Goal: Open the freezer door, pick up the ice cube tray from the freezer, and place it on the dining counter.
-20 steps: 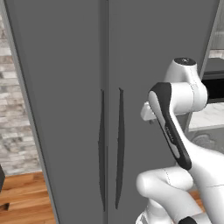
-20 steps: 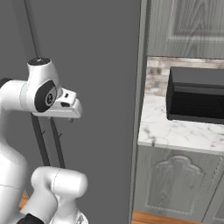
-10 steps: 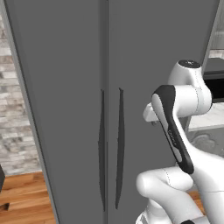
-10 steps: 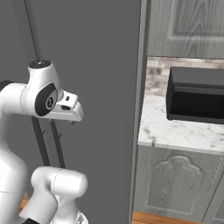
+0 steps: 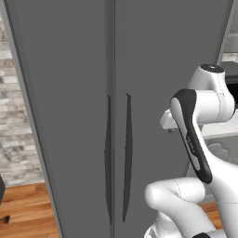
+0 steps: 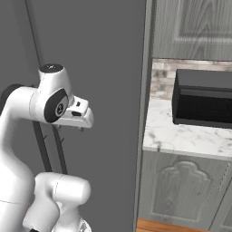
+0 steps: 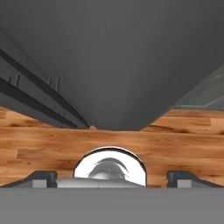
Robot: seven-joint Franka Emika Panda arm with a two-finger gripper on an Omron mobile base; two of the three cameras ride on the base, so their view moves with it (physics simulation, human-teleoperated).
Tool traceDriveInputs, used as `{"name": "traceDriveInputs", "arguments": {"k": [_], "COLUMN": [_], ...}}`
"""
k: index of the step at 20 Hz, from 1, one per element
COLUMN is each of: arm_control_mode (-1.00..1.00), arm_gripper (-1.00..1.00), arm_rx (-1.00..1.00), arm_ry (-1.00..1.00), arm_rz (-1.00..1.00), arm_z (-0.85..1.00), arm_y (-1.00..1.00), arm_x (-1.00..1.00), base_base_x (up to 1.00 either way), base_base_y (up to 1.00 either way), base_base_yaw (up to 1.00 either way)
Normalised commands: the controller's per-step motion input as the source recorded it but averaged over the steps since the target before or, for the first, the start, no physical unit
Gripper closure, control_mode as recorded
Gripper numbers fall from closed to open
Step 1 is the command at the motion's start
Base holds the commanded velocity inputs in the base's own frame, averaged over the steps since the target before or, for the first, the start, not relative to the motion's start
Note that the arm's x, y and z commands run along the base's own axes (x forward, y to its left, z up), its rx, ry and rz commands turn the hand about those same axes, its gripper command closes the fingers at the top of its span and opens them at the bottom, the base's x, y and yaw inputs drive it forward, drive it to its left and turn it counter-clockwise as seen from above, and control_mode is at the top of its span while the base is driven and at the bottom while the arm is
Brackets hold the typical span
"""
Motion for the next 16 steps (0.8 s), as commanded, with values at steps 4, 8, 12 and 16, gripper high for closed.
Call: {"name": "traceDriveInputs", "arguments": {"k": [4, 8, 12, 16], "arm_control_mode": [1.00, 1.00, 1.00, 1.00], "arm_gripper": [-1.00, -1.00, -1.00, -1.00], "arm_rx": [0.00, 0.00, 0.00, 0.00], "arm_ry": [0.00, 0.00, 0.00, 0.00], "arm_rz": [0.00, 0.00, 0.00, 0.00], "arm_z": [-0.13, 0.00, 0.00, 0.00], "arm_y": [-0.02, 0.00, 0.00, 0.00], "arm_x": [-0.08, 0.00, 0.00, 0.00], "base_base_x": [-0.01, 0.00, 0.00, 0.00], "base_base_y": [0.00, -0.23, -0.43, -0.41], "base_base_yaw": [0.00, 0.00, 0.00, 0.00]}}
